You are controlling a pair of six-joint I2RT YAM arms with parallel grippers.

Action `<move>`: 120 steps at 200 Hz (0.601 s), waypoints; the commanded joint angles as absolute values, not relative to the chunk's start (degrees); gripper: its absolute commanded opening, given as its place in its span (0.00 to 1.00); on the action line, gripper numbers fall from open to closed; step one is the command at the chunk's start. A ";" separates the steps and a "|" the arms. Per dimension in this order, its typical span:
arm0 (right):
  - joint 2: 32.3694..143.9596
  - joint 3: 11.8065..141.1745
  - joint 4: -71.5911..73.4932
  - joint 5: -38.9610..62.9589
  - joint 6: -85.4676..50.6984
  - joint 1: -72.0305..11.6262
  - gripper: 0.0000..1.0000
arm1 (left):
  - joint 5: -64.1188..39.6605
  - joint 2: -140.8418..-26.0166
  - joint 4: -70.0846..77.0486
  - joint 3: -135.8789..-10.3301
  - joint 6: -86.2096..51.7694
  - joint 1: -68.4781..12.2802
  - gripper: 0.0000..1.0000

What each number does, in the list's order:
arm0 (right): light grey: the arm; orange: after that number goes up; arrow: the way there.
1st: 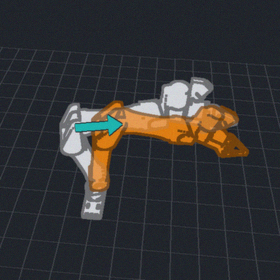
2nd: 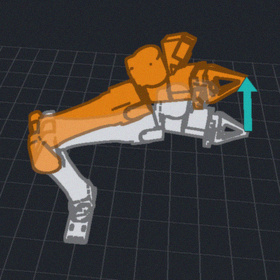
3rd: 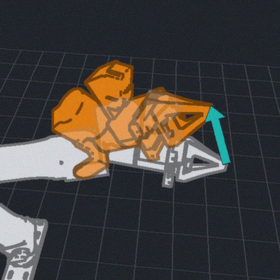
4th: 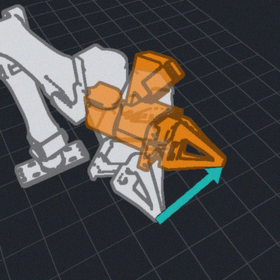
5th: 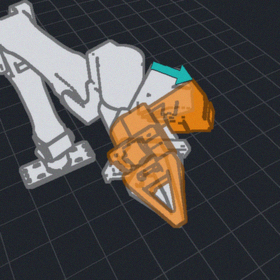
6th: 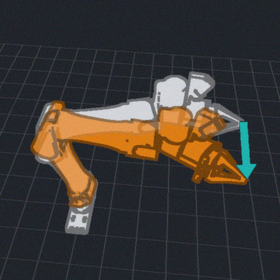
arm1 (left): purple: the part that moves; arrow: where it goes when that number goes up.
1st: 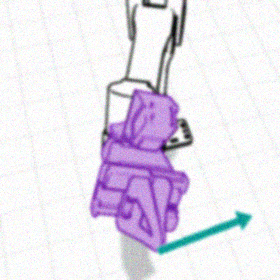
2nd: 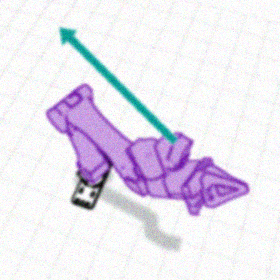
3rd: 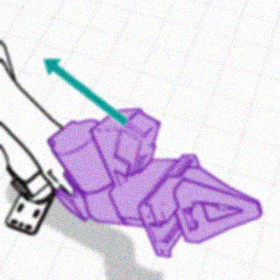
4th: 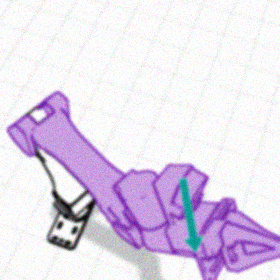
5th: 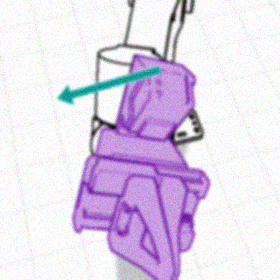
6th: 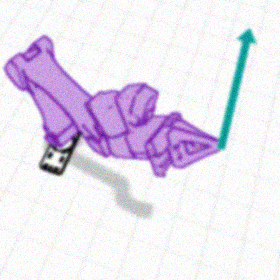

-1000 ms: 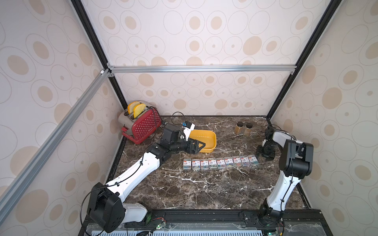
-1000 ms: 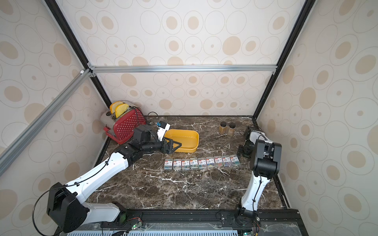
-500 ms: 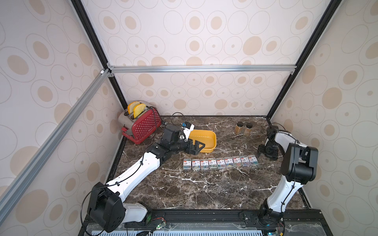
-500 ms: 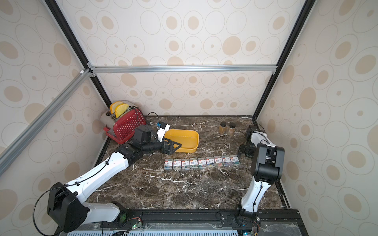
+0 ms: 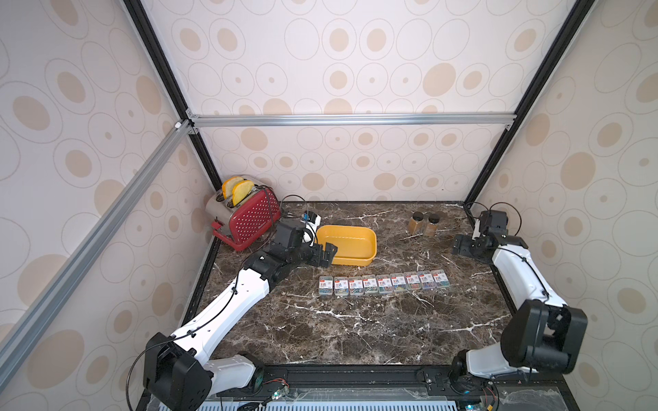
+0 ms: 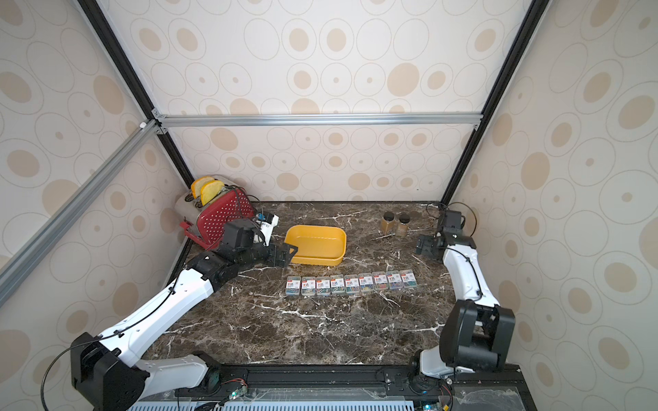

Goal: Take the paper clips out of the storage box
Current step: Reset both arms

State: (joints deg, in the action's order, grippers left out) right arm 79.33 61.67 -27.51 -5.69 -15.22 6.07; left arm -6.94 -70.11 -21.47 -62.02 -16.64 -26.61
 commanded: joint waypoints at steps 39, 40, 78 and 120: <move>76.54 42.24 2.71 -4.90 -8.86 5.31 1.00 | 12.08 -63.31 -20.06 -54.61 -16.88 -19.22 0.99; 76.50 41.82 3.11 -4.87 -8.87 5.29 1.00 | 12.33 -63.25 -19.92 -54.51 -16.79 -19.19 0.99; 77.53 31.32 23.26 -5.33 -5.80 3.96 1.00 | 17.30 -62.14 -15.34 -50.90 -12.15 -16.53 0.99; 81.00 26.08 35.38 -3.41 -3.23 2.96 1.00 | 19.49 -64.78 -11.87 -48.39 -11.28 -12.03 0.99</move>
State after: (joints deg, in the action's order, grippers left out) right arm 79.55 28.58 23.44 -4.60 -5.72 3.77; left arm 16.12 -63.70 -15.94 -50.02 -13.69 -14.26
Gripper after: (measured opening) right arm 0.994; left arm 0.992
